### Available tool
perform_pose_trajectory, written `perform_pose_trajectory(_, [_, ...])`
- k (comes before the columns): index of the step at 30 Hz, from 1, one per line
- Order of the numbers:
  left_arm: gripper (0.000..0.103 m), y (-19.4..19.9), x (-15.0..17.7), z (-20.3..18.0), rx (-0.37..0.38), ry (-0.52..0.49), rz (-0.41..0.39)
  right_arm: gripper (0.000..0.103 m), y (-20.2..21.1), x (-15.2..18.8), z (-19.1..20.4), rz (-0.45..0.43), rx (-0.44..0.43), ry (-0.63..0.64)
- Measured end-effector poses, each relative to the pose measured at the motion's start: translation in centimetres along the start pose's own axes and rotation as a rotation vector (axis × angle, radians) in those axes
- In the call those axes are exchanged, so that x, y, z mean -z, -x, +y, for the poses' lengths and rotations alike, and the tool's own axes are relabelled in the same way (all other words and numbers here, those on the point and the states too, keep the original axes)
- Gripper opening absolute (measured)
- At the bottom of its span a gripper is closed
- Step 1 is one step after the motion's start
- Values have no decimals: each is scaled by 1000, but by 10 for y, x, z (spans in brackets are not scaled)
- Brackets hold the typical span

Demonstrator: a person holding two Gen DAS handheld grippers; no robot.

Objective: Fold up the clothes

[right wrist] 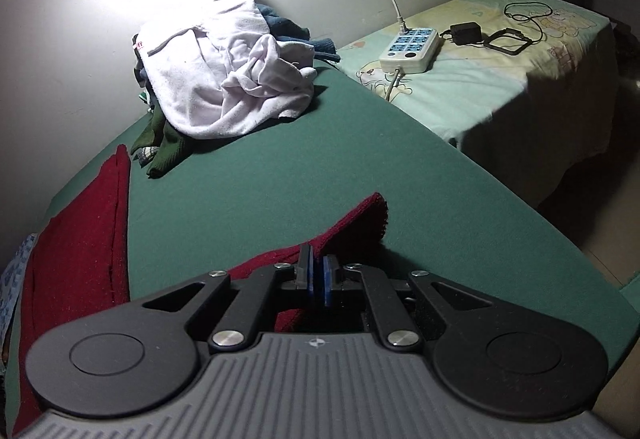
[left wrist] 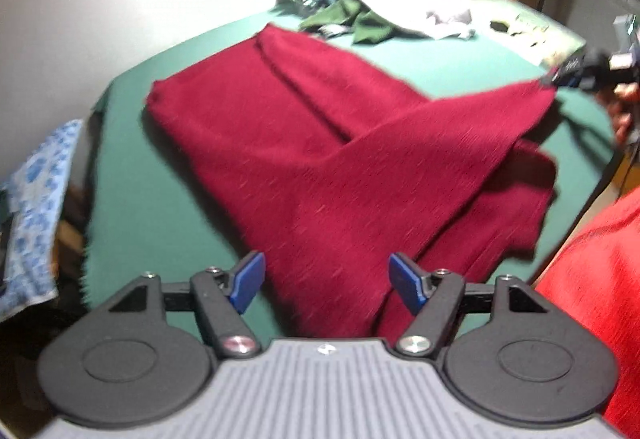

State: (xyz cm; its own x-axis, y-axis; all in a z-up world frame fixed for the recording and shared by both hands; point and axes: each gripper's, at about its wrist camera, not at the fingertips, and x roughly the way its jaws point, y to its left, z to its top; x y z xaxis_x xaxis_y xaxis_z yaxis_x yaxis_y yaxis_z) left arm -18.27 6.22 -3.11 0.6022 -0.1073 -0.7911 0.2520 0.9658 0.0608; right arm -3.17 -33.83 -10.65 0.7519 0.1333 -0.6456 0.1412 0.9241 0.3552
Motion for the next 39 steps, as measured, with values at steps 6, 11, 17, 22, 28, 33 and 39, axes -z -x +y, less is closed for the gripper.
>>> perform_pose_trajectory(6, [60, -47, 13, -9, 60, -15, 110, 3, 4, 3, -2, -14, 18, -6])
perform_pose_trajectory(11, [66, -62, 24, -15, 71, -71, 134, 3, 1, 6, -4, 9, 40, -12])
perform_pose_trajectory(17, [67, -50, 10, -9, 82, -77, 86, 15, 11, 5, -10, 50, 66, -52])
perform_pose_trajectory(22, [71, -57, -6, -3, 68, -69, 10, 19, 28, -12, 20, -52, 55, 6])
perform_pose_trajectory(28, [71, -90, -26, 8, -22, -32, -33, 20, -2, -10, 133, 12, -233, 183])
perform_pose_trajectory(33, [75, -109, -44, 33, -15, 69, -54, 28, -40, -1, 246, 173, -418, 354])
perform_pose_trajectory(39, [78, -125, -39, 42, 27, 122, -46, 31, -72, -1, 351, 277, -551, 543])
